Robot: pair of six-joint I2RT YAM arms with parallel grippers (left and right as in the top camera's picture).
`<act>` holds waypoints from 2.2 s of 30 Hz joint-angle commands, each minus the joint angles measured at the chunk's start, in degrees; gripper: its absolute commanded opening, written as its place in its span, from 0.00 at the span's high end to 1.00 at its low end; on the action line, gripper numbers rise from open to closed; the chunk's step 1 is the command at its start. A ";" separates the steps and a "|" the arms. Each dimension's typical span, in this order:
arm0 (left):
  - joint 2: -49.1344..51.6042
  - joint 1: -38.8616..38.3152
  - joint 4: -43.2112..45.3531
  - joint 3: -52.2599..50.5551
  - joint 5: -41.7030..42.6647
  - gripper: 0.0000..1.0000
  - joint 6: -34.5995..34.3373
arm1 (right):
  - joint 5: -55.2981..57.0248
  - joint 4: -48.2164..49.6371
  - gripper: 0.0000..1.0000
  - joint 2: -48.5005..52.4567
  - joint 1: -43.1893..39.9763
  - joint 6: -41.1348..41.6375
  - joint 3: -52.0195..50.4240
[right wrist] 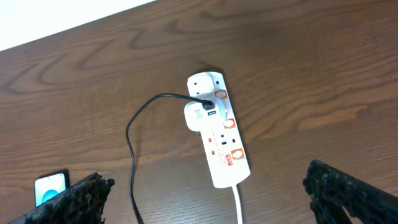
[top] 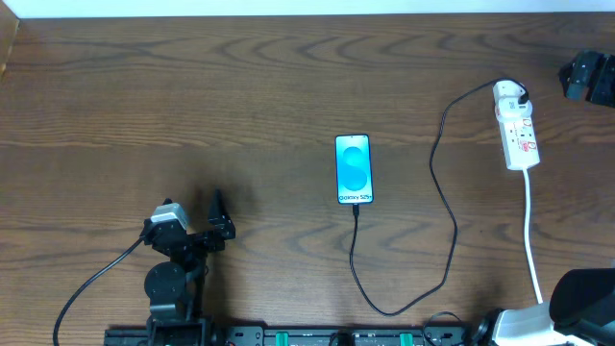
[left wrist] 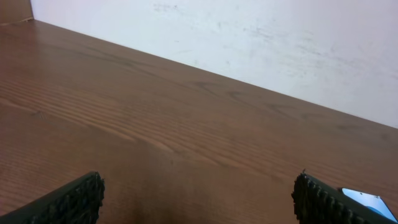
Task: Plug charger to phone and switch on socket
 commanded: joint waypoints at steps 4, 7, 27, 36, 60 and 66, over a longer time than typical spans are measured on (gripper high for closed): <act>-0.39 0.24 -2.73 -0.57 -1.11 0.03 0.79 | -0.37 -0.04 0.01 0.02 0.11 0.59 0.20; -0.39 0.24 -2.73 -0.57 -1.11 0.03 0.79 | -0.37 -0.04 0.01 0.02 0.11 0.59 0.20; -0.39 0.24 -2.73 -0.57 -1.11 0.03 0.79 | 1.79 -0.07 0.01 -2.23 0.07 0.57 0.20; -0.39 0.24 -2.75 -0.57 -1.11 0.03 0.79 | 1.79 -1.62 0.01 -11.15 0.13 0.57 -0.07; -0.39 0.24 -2.73 -0.57 -1.11 0.03 0.79 | 1.84 68.06 0.01 -48.13 18.18 0.61 -75.95; -0.39 0.24 -2.75 -0.57 -1.11 0.03 0.76 | 1.79 80.39 0.01 -58.01 18.49 1.29 -93.20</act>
